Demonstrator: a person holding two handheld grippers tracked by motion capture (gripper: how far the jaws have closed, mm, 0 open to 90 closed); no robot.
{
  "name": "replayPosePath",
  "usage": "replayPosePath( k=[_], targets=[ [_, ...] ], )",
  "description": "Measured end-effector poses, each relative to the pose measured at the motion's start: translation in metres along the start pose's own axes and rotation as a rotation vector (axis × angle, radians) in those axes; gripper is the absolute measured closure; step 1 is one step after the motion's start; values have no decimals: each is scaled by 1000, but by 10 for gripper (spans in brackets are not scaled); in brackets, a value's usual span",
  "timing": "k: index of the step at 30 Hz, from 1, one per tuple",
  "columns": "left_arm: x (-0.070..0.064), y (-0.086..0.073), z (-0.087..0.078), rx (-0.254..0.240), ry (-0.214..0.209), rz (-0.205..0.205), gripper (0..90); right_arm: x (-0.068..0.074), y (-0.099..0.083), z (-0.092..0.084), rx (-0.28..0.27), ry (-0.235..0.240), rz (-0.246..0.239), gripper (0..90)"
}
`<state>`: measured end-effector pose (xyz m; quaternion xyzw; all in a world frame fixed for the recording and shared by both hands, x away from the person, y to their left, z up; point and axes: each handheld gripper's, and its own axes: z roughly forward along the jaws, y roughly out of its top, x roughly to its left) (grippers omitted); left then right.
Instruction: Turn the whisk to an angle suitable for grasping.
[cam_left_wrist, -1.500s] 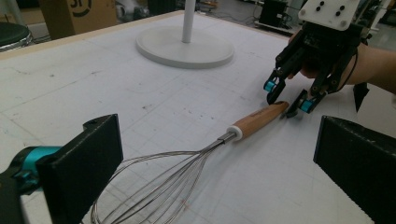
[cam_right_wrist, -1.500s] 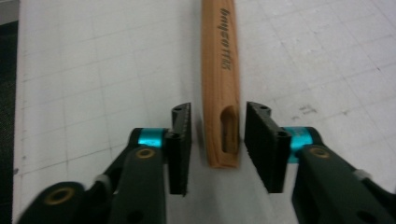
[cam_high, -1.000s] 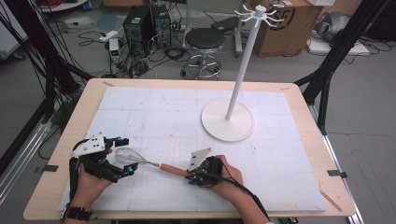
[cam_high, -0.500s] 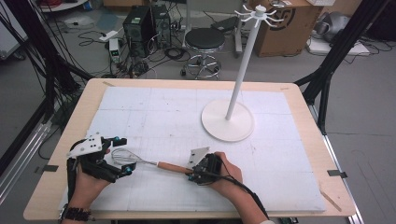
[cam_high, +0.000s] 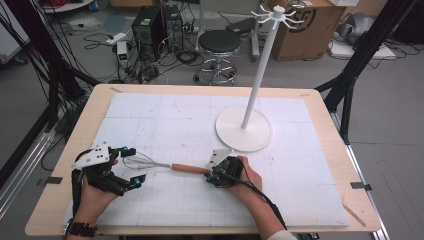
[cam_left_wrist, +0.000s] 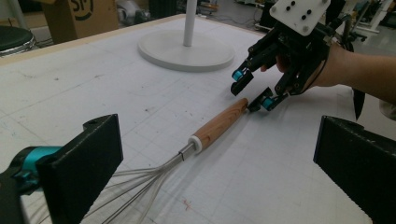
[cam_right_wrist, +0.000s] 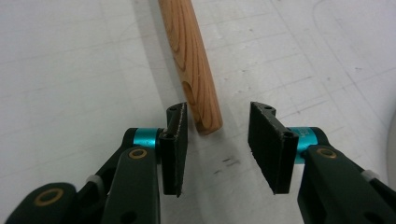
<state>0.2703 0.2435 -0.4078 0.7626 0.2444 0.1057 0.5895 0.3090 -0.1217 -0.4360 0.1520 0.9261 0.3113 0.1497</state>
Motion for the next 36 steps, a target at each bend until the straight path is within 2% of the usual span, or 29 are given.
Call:
replayPosePath(
  k=[3,6,10,13,15,16,19,21,23,24,25,27,28,29,31,36],
  targets=[
    [1,0,0,1,3,-1,18,-4,-1,1,-2,-20,11,571],
    [0,0,-1,-4,0,-3,18,-5,-1,1,-7,-10,30,570],
    [1,-1,-1,0,4,-4,18,-4,0,0,-1,-14,18,560],
    [1,-1,-1,-1,2,-4,18,-5,-1,-9,-31,-1,37,503],
    [1,-2,-1,1,5,-5,18,-7,-3,-18,-69,11,58,431],
    [1,-2,-1,2,7,-7,18,-7,-3,-18,-69,11,58,431],
    [1,-2,-1,0,5,-7,18,-13,-9,-35,-135,25,120,365],
    [1,-2,-1,3,3,-4,18,-19,-15,-47,-170,39,161,360],
    [1,-2,-1,1,3,-5,18,-25,-27,-69,-234,41,214,350],
    [1,-2,-1,1,3,-4,18,-25,-27,-69,-234,41,214,350],
    [1,-2,-1,0,2,-4,18,-28,-34,-79,-260,36,237,338],
    [1,-2,-1,1,0,-4,18,-29,-38,-84,-269,28,239,333],
    [1,-2,-1,4,0,-3,18,-30,-43,-89,-273,20,240,333],
    [1,-2,0,4,0,-4,18,-33,-53,-100,-289,5,263,323],
    [0,-2,0,0,-1,-6,18,-33,-57,-103,-294,2,276,320],
    [0,-2,0,4,-3,-5,18,-36,-82,-122,-340,-25,314,292]
  ],
)
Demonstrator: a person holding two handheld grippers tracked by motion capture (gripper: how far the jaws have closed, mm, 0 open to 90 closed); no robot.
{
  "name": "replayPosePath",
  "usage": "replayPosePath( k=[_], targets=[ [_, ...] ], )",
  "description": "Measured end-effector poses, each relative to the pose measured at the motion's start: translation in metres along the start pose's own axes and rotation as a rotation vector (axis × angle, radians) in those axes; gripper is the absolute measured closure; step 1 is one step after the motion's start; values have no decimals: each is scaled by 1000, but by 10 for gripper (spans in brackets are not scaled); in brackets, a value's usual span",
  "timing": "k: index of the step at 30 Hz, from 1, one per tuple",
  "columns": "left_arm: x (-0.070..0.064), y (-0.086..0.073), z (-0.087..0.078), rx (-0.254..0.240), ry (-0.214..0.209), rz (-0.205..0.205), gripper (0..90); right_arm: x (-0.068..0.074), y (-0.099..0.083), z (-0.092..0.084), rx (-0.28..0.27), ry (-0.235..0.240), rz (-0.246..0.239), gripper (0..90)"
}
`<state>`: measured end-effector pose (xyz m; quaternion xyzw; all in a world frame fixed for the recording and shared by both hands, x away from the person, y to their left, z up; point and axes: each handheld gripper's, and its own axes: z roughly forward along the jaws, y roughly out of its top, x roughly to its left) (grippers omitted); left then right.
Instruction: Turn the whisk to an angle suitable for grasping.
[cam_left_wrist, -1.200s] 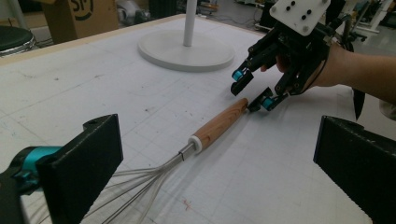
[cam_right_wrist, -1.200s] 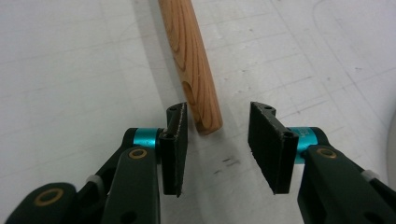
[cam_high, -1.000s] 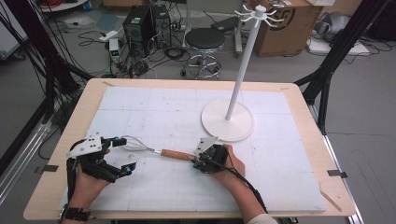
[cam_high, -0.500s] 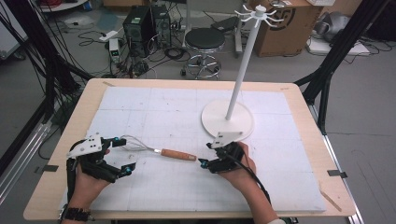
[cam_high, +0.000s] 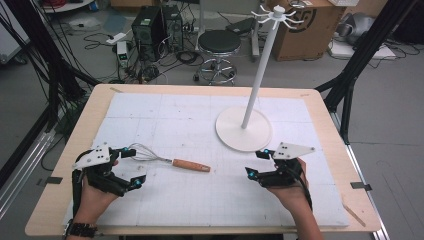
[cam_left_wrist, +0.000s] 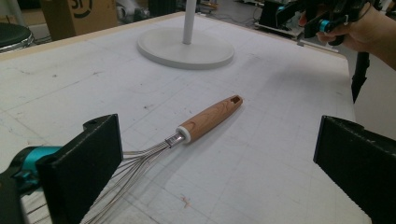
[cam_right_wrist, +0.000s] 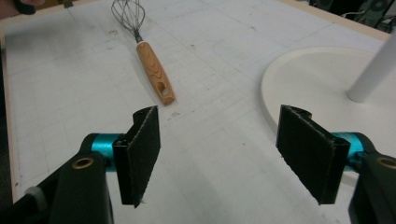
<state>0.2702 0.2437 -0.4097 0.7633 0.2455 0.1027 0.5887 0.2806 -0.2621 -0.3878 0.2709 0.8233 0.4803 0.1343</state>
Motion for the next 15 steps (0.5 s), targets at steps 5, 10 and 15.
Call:
replayPosePath(
  k=[5,10,15],
  targets=[
    [1,-1,2,5,-4,-1,18,-8,-11,-15,2,-21,0,217],
    [1,-1,5,7,-14,0,18,-19,-21,-33,-36,-26,38,142],
    [2,-3,5,14,-18,1,18,-26,-24,-40,-81,-18,64,72]
  ],
)
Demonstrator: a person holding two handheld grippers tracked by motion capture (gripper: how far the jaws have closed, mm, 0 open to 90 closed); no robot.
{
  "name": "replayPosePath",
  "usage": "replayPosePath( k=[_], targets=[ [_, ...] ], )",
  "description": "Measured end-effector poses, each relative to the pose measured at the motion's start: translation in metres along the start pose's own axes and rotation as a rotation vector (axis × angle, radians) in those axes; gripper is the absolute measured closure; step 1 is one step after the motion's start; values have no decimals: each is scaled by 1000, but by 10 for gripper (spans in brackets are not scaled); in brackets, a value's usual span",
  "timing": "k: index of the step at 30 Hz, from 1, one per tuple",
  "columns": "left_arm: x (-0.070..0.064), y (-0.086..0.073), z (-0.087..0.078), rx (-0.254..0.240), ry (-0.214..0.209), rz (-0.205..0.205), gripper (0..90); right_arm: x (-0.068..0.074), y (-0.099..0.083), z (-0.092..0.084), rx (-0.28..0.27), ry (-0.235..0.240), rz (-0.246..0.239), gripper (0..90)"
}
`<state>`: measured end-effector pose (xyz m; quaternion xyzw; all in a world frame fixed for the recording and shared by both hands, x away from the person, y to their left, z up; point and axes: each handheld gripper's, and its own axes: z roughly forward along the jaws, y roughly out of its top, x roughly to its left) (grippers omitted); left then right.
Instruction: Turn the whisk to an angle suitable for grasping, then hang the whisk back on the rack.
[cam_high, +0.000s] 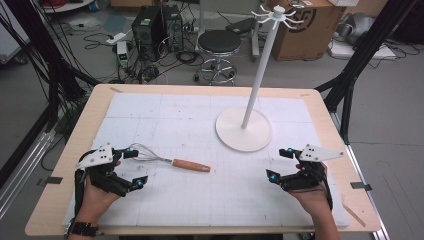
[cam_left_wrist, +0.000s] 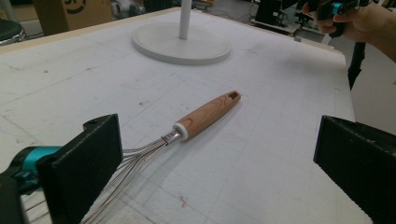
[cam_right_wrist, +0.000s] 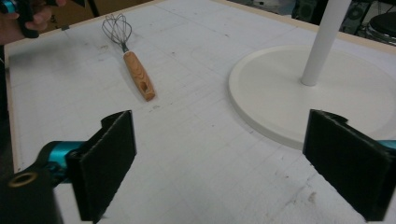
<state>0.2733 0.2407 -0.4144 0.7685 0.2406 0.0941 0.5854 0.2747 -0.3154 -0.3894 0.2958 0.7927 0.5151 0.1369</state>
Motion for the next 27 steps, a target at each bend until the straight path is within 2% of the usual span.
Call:
replayPosePath(
  k=[2,5,12,16,24,27],
  targets=[
    [0,0,0,-1,0,-4,18,-1,0,2,11,-19,5,8],
    [0,0,0,-1,2,-2,18,-2,-2,2,22,-19,5,2],
    [-1,1,1,-2,1,2,18,-5,-3,-2,-4,-17,11,2],
    [-1,1,2,8,2,1,18,-5,-4,-2,2,-22,15,3],
    [-5,9,16,67,-4,18,18,-4,-4,-1,8,-21,13,3],
    [-4,16,27,114,-1,31,18,-5,-4,-2,4,-18,19,3]
  ],
)
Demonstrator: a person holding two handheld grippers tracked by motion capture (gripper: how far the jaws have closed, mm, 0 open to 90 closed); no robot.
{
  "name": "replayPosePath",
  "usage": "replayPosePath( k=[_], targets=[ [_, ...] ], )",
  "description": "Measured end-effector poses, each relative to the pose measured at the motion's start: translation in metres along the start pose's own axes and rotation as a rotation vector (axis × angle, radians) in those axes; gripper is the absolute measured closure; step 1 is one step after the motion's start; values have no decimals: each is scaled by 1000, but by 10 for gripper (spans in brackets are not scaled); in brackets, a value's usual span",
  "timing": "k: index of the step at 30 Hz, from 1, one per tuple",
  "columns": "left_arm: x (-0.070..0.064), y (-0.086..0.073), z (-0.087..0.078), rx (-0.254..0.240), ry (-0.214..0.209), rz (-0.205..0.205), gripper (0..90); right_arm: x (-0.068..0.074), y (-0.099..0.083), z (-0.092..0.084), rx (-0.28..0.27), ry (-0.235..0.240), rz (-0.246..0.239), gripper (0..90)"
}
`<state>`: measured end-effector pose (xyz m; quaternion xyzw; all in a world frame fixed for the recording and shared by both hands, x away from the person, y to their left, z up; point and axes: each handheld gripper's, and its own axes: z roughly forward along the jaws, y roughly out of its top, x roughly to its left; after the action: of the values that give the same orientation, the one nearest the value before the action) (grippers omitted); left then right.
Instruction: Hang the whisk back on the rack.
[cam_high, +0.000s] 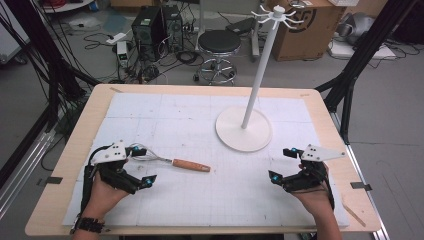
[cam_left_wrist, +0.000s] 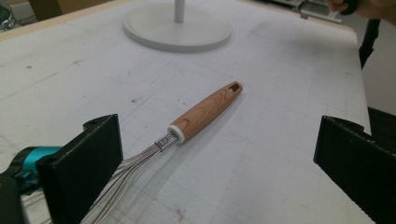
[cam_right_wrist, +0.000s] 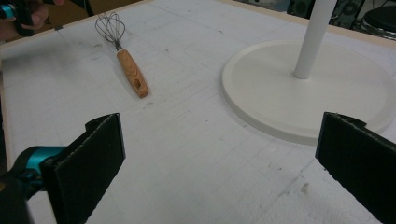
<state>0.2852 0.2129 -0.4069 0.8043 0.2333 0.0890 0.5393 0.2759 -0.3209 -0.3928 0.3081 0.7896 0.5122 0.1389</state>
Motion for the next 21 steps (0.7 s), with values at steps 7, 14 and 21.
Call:
replayPosePath(
  k=[7,14,21],
  targets=[
    [1,26,24,98,-9,37,18,-1,-3,-3,2,-1,-2,3],
    [1,46,54,220,-27,72,18,-1,-4,-5,-1,-1,10,3],
    [0,52,81,367,-45,120,18,-2,-5,-2,8,2,1,4]
  ],
)
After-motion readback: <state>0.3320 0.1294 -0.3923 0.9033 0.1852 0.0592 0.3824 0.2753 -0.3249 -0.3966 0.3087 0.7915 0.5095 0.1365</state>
